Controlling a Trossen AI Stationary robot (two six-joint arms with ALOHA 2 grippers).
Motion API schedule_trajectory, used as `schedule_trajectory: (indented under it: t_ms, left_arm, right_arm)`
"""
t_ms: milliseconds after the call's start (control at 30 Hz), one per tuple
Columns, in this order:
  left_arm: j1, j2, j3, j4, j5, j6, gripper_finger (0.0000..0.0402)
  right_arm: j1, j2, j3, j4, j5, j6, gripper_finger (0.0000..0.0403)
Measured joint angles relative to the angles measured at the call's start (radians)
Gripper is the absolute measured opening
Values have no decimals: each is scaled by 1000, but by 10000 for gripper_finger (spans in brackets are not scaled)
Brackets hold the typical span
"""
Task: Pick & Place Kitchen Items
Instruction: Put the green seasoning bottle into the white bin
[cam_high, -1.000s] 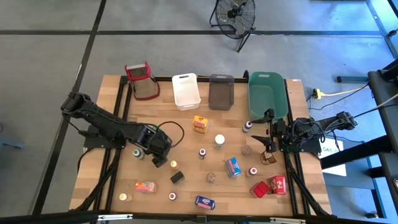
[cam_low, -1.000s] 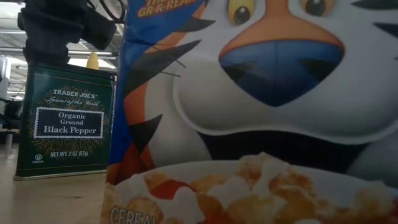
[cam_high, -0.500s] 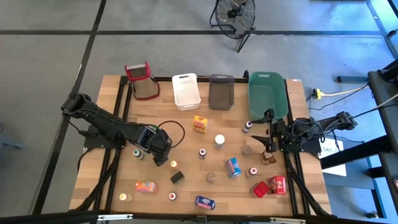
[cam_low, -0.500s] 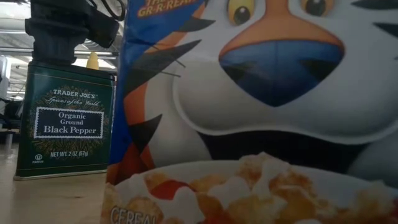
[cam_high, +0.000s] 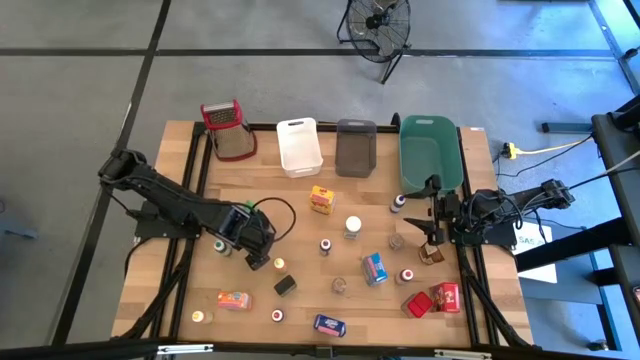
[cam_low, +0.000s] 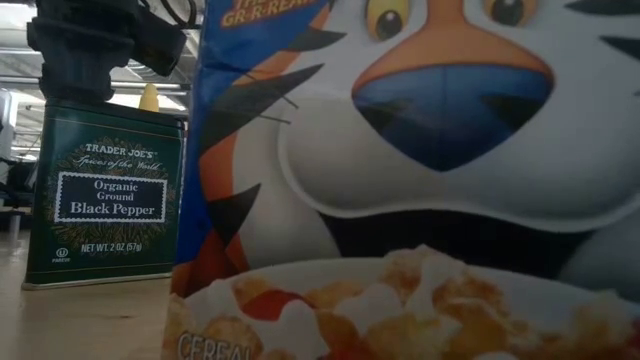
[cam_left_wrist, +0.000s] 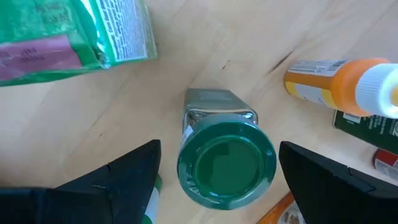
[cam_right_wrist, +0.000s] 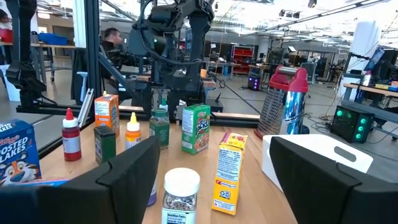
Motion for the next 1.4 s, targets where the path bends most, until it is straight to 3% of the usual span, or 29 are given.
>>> schedule_trajectory:
  t_ms: [500,733,1233,1400]
  left_arm:
    - [3,143,-10,14,29,56,322]
    - [3,151,-10,67,29,105,322]
    - [3,151,-10,70,19,48,322]
    - [3,158,-10,70,19,44,304]
  right_arm:
    - [0,0,0,0,0,0,307]
    - [0,0,0,0,0,0,307]
    - [0,0,0,0,0,0,307]
    - [0,0,0,1,0,0,307]
